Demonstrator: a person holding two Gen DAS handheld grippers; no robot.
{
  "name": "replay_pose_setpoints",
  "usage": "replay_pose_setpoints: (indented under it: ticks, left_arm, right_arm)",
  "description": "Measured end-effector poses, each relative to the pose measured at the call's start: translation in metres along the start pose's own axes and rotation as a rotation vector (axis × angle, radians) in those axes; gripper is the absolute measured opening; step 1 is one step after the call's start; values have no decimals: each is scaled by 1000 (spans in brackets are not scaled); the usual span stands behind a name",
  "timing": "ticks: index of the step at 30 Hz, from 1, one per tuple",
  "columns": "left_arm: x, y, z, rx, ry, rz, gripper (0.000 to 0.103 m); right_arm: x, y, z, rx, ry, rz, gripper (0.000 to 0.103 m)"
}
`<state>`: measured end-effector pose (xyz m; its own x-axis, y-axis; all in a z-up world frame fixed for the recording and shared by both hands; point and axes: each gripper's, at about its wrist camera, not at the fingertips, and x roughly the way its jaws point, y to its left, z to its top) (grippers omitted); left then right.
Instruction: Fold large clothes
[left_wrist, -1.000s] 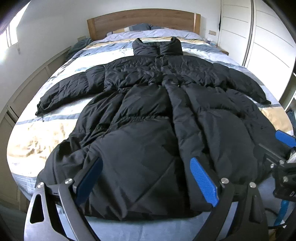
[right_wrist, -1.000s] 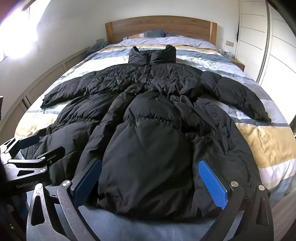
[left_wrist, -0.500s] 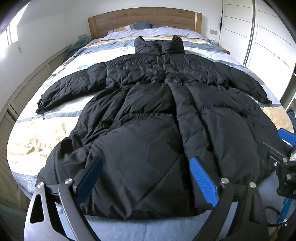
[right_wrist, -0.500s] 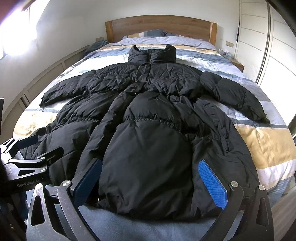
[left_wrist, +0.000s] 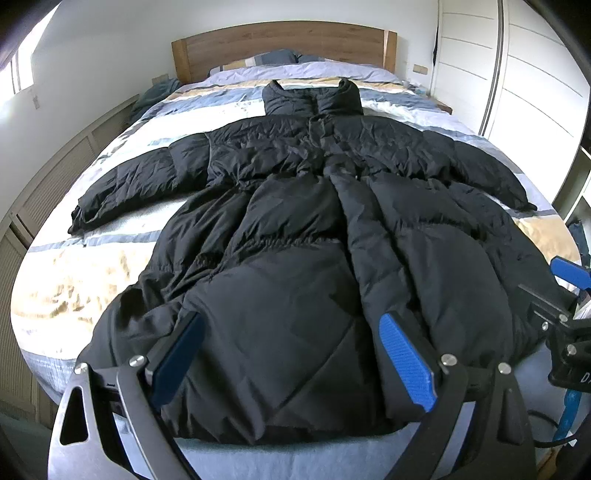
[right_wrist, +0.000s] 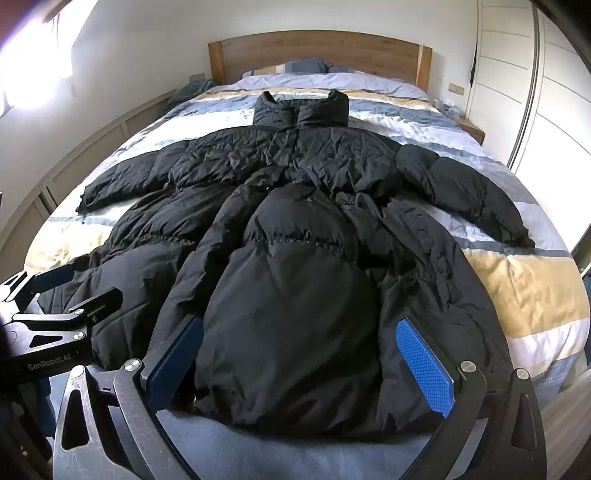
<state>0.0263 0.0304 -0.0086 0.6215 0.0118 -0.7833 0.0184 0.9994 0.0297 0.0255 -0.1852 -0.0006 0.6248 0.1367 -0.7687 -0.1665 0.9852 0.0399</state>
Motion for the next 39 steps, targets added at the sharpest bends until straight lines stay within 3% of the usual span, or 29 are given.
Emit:
replay_pose_setpoints:
  ticks: [10,29,34,39]
  left_arm:
    - [4,0,10,1,3,15,96]
    - [31,2,29,31,68,9,96]
    - [35,11,66,51,31,17,96]
    - [49,48,116,-72,19,2,96]
  right_arm:
    - [2,7,22,-11,-8,14,103]
    - [31,5,41,4,78,67,103]
    - [27,-3,112,22,-19,96,103]
    - [34,-42,195,144,-150,97,103]
